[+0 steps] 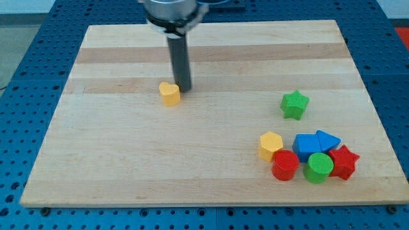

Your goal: Slide the yellow heart towards the top left side of the board

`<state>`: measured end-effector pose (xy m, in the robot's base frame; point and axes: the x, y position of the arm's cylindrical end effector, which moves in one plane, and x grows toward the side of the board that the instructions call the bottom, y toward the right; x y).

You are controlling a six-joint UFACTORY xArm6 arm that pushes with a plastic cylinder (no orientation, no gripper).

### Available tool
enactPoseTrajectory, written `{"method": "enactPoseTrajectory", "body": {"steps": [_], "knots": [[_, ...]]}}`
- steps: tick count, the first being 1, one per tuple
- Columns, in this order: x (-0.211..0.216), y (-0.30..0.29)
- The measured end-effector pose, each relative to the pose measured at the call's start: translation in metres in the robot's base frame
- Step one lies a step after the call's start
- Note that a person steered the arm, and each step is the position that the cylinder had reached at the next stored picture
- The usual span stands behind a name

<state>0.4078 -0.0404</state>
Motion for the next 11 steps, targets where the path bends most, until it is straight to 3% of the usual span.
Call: {"method": "enactPoseTrajectory", "body": {"steps": [1, 2, 4, 5, 7, 8, 9, 10, 11], "knots": [[0.029, 0.008], [0.036, -0.030], [-0.055, -0.128], [-0.049, -0.131], [0.009, -0.077], [0.000, -0.046], [-0.051, -0.071], [-0.088, -0.135], [-0.086, -0.139]]}}
